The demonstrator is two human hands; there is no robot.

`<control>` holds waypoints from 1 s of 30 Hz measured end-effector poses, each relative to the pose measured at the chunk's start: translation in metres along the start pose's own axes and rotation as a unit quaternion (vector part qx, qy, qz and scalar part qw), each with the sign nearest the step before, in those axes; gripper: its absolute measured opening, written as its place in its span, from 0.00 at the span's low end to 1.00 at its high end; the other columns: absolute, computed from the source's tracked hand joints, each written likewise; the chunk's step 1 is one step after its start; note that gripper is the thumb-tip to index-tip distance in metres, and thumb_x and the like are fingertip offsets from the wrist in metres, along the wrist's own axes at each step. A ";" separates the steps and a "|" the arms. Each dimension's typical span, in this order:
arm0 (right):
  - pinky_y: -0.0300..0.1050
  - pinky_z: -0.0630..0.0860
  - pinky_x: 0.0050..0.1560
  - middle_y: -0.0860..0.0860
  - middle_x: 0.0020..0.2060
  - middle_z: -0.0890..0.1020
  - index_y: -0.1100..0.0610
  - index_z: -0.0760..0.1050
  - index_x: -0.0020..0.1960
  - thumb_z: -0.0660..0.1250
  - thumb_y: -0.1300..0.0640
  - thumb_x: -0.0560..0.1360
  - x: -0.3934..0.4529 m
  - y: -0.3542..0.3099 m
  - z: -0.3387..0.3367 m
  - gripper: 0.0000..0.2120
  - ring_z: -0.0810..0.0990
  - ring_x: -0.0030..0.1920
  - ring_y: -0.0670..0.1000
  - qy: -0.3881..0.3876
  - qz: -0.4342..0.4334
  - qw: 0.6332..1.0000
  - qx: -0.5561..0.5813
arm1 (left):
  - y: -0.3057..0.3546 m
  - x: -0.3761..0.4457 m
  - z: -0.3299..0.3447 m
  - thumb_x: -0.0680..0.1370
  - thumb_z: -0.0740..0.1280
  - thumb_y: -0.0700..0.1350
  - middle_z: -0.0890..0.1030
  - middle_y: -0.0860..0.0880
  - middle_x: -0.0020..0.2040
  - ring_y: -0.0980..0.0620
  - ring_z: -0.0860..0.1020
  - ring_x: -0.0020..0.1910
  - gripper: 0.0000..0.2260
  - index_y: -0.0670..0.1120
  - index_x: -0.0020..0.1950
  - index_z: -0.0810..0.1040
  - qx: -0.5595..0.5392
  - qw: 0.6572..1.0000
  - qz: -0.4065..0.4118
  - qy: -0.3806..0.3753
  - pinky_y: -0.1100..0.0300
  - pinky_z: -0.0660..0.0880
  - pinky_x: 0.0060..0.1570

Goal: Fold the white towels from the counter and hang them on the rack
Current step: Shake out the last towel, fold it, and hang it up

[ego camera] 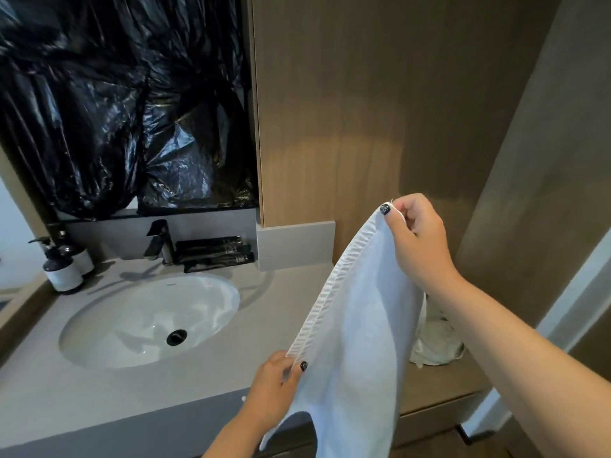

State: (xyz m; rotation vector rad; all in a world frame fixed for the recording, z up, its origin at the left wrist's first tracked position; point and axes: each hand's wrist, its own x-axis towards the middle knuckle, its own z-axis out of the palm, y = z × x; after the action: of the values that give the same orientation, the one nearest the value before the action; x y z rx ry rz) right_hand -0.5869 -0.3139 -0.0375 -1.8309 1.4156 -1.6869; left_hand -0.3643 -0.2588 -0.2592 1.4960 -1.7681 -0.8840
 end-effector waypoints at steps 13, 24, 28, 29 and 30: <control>0.44 0.67 0.41 0.46 0.35 0.73 0.53 0.70 0.39 0.65 0.56 0.78 0.043 0.096 -0.088 0.09 0.70 0.35 0.45 0.062 0.096 0.993 -0.026 | 0.032 0.016 0.001 0.83 0.53 0.55 0.73 0.52 0.35 0.50 0.73 0.36 0.14 0.54 0.39 0.64 0.136 0.984 0.030 0.108 0.55 0.71 0.39; 0.44 0.66 0.38 0.48 0.32 0.71 0.55 0.71 0.39 0.65 0.59 0.77 0.046 0.164 -0.143 0.08 0.68 0.33 0.47 0.115 0.170 0.979 -0.003 | 0.060 0.035 -0.043 0.71 0.74 0.58 0.68 0.59 0.35 0.62 0.66 0.34 0.21 0.55 0.32 0.63 0.349 0.923 0.115 -0.115 0.69 0.62 0.35; 0.41 0.66 0.37 0.49 0.32 0.70 0.59 0.74 0.44 0.64 0.61 0.77 0.047 0.186 -0.160 0.04 0.68 0.33 0.47 0.125 0.184 0.975 -0.011 | 0.036 0.022 -0.027 0.78 0.68 0.52 0.76 0.60 0.43 0.61 0.74 0.45 0.09 0.60 0.39 0.72 0.283 0.956 0.043 -0.072 0.61 0.73 0.49; 0.40 0.66 0.36 0.49 0.32 0.70 0.60 0.74 0.44 0.64 0.61 0.77 0.046 0.191 -0.164 0.03 0.68 0.32 0.47 0.127 0.188 0.974 -0.012 | 0.031 0.020 -0.022 0.79 0.66 0.49 0.77 0.58 0.44 0.60 0.75 0.45 0.08 0.59 0.41 0.72 0.241 0.969 0.031 -0.049 0.59 0.74 0.51; 0.39 0.66 0.36 0.48 0.32 0.71 0.60 0.75 0.45 0.64 0.61 0.77 0.045 0.197 -0.167 0.03 0.68 0.32 0.47 0.130 0.194 0.972 -0.011 | 0.029 0.018 -0.017 0.80 0.65 0.47 0.77 0.57 0.44 0.58 0.75 0.45 0.08 0.58 0.43 0.73 0.201 0.979 0.024 -0.022 0.58 0.73 0.50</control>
State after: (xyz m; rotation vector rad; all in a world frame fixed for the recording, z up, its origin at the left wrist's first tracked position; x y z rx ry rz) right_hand -0.8303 -0.3780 -0.1104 -1.2632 1.7644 -1.7479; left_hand -0.3688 -0.2746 -0.2250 1.6812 -2.0971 -0.5595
